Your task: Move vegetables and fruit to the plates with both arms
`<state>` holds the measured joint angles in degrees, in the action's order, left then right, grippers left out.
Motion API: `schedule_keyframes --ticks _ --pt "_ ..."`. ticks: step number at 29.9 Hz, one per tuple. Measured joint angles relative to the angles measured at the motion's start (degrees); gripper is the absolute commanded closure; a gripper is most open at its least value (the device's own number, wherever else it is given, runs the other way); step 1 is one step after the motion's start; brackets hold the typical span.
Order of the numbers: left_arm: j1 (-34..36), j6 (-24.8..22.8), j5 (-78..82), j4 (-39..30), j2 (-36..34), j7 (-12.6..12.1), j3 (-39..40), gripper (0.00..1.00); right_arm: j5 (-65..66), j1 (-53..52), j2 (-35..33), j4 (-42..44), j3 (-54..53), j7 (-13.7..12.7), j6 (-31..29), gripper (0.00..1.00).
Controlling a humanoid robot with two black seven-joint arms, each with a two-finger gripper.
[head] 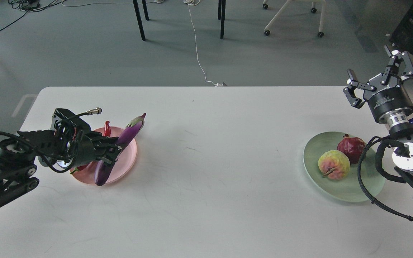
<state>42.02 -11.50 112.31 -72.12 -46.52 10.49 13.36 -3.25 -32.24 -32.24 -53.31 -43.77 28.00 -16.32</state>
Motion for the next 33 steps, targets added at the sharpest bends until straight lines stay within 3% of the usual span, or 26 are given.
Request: schedule_keyframes --ticks 2,4,19,27,33 --pt "0.0 0.1 -1.2 0.0 -0.4 0.1 0.0 0.31 0.0 0.1 0.0 -0.2 0.0 0.0 -0.2 0.01" --pt "0.0 0.1 -3.3 -0.1 -0.5 0.2 0.0 0.24 0.0 0.0 0.0 -0.2 0.0 0.0 -0.2 0.01" --pt "0.7 2.7 -24.2 0.0 -1.7 1.8 4.9 0.07 0.0 -0.4 -0.1 0.3 -2.5 0.0 0.5 0.01" --pt "0.7 6.3 -58.3 4.7 3.1 1.5 13.1 0.02 0.0 -2.0 0.7 0.3 -7.8 0.0 0.9 0.00" --pt "0.9 6.2 -80.9 10.2 7.6 1.4 18.8 0.02 0.0 -3.6 0.2 0.6 -8.1 0.0 5.2 0.00"
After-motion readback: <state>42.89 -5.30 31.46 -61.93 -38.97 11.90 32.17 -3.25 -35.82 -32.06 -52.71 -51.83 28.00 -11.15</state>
